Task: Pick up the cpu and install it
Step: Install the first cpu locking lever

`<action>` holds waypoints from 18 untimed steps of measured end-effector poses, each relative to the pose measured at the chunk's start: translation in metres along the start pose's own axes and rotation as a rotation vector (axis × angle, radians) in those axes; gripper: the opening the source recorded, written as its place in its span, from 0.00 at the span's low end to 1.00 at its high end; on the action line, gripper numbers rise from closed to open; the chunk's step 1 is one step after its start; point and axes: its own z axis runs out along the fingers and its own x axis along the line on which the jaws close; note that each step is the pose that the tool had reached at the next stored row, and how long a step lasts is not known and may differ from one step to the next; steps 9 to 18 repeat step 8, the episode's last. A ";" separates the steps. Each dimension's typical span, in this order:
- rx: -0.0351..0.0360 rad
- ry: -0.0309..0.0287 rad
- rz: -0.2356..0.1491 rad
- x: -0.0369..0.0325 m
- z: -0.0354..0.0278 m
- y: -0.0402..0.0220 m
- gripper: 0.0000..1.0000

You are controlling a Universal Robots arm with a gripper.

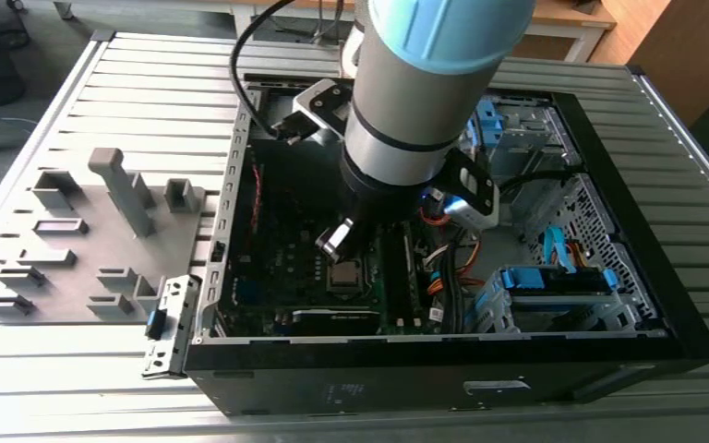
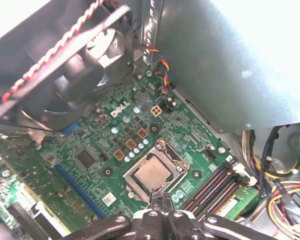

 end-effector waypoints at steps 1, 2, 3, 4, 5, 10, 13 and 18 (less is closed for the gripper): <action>0.0001 -0.0001 0.000 -0.0001 -0.0018 0.0002 0.11; 0.0003 -0.0002 0.000 -0.0002 -0.0023 0.0003 0.11; 0.0003 -0.0002 0.000 -0.0002 -0.0022 0.0003 0.11; 0.0004 -0.0001 0.000 -0.0002 -0.0022 0.0003 0.11; 0.0009 0.0004 0.000 -0.0001 -0.0023 0.0003 0.11; 0.0014 0.0007 0.000 -0.0001 -0.0023 0.0003 0.11; 0.0014 0.0007 0.000 -0.0001 -0.0023 0.0003 0.11; 0.0014 0.0007 0.000 -0.0001 -0.0023 0.0003 0.11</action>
